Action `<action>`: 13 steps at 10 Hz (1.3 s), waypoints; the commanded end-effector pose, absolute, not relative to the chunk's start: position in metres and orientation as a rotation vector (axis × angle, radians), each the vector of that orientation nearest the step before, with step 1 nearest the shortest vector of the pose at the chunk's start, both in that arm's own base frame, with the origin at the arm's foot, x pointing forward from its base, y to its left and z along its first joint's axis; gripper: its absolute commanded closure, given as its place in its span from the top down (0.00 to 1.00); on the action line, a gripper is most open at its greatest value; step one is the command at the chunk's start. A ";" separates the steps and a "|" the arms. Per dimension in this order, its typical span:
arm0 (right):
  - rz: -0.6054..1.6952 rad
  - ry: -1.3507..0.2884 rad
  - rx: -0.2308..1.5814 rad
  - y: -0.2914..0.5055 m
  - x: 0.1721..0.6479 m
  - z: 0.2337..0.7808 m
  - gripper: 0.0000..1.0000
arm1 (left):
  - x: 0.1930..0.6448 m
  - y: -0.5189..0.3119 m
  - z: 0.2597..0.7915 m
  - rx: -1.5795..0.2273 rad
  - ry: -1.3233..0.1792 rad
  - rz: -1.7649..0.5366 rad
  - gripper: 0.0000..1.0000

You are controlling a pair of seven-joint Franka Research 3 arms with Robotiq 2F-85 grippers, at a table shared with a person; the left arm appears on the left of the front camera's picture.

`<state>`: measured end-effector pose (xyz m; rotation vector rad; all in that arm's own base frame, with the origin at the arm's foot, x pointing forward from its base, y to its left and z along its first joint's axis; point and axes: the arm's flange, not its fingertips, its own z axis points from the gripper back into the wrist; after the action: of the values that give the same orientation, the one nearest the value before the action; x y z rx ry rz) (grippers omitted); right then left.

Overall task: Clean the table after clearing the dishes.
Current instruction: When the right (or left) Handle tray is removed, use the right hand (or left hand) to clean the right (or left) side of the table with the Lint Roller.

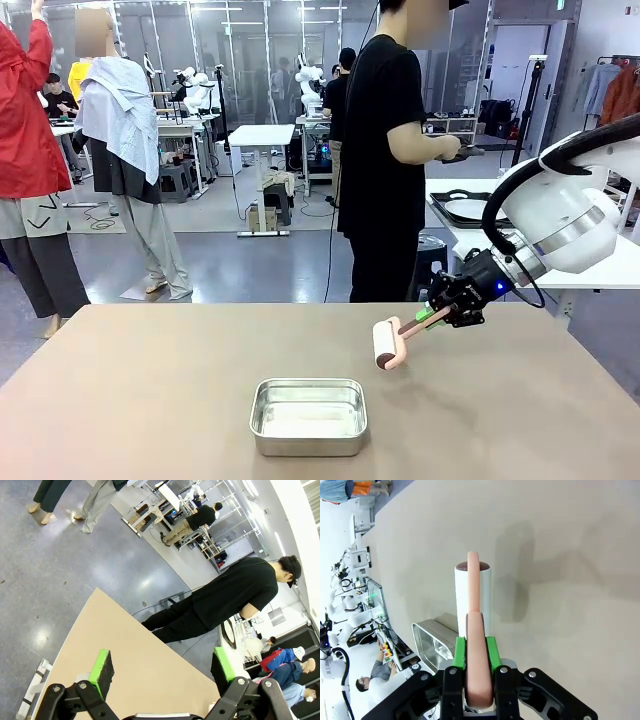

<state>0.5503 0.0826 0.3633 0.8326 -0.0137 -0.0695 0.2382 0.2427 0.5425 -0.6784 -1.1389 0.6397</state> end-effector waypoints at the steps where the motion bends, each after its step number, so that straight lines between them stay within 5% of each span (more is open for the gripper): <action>1: -0.113 0.042 0.861 0.083 0.561 0.363 0.20 | 0.237 0.243 0.544 -0.673 -1.129 0.648 1.00; 6: -0.131 0.051 0.819 0.070 0.561 0.337 0.20 | 0.237 0.243 0.544 -0.673 -1.129 0.648 1.00; 13: -0.170 -0.052 0.497 -0.006 0.533 0.353 0.20 | 0.237 0.243 0.544 -0.673 -1.129 0.648 1.00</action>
<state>0.5428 0.0015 0.3656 0.6292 -0.0435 -0.1055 0.2381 0.2429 0.5425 -0.6786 -1.1392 0.6401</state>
